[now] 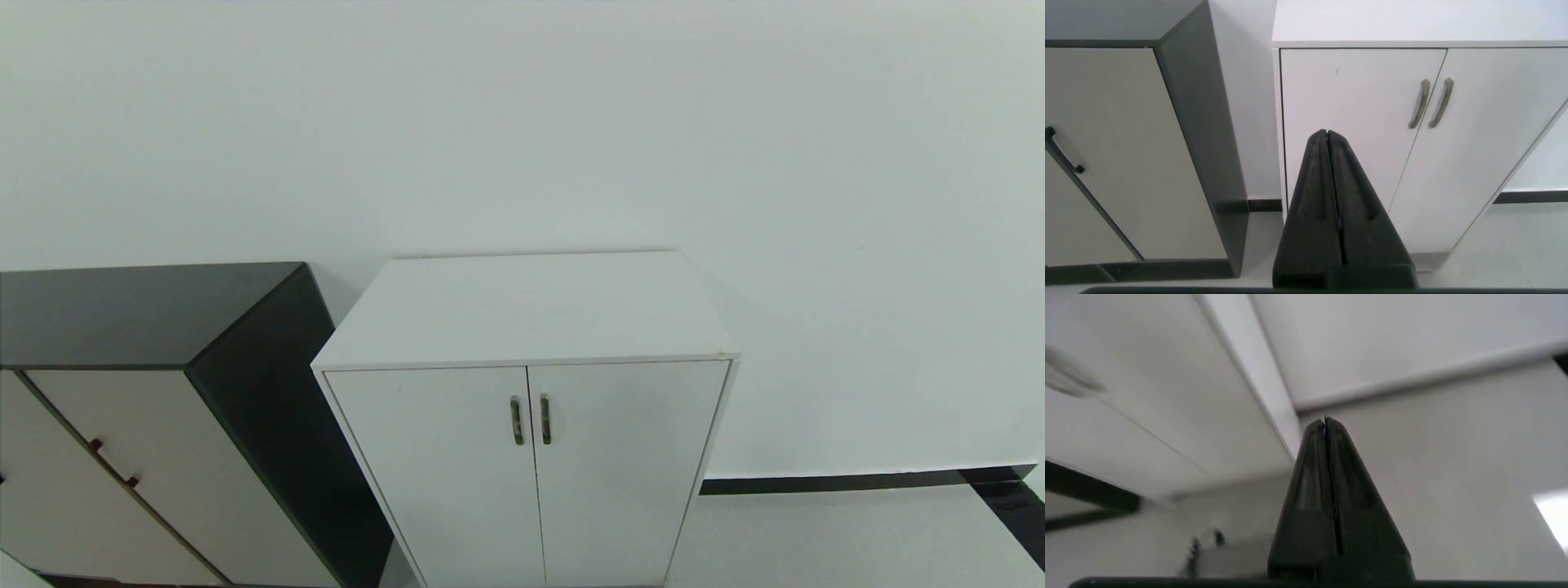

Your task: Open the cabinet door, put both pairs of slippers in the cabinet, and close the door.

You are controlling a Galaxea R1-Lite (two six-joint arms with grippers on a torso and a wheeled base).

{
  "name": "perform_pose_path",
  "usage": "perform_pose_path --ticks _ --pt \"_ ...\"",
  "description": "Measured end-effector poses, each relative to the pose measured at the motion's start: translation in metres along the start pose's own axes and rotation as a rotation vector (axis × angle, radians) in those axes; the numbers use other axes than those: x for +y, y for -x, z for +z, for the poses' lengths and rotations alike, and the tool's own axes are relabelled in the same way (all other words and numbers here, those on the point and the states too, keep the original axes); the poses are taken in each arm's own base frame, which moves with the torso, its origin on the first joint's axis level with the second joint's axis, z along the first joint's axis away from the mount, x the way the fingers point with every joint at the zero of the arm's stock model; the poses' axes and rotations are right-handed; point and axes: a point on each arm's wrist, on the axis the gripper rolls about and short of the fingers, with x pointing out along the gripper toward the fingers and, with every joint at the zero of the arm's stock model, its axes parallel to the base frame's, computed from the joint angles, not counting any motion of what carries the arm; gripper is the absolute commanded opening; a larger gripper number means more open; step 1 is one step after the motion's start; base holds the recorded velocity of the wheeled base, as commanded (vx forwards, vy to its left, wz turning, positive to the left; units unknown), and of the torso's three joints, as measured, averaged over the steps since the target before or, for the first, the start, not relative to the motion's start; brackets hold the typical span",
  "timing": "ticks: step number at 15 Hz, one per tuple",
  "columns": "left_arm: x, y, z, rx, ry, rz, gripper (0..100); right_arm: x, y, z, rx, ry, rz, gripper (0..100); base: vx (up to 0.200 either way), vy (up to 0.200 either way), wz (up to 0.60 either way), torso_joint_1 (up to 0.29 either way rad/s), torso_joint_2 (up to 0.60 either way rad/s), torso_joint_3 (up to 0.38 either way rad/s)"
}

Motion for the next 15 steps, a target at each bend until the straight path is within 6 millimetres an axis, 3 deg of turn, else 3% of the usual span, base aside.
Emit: perform_pose_path --ticks 3,5,9,15 --pt "0.0 0.0 0.0 0.0 0.0 0.0 0 -0.004 0.021 -0.013 -0.14 0.132 0.245 0 0.0 0.0 0.0 0.0 0.0 0.0" --pt "0.0 0.0 0.0 0.0 0.0 0.001 0 -0.005 0.024 -0.019 -0.181 0.21 0.285 0 0.0 0.0 0.0 0.0 0.0 0.0" --pt "0.0 0.0 0.0 0.0 -0.004 0.0 0 -0.002 0.025 -0.022 -0.21 0.175 0.079 0 0.0 0.0 0.0 0.0 0.0 0.0" --pt "0.0 0.0 0.0 0.0 -0.004 0.0 0 -0.001 0.03 -0.026 -0.295 0.137 0.055 0 0.0 0.0 0.0 0.0 0.0 0.0"
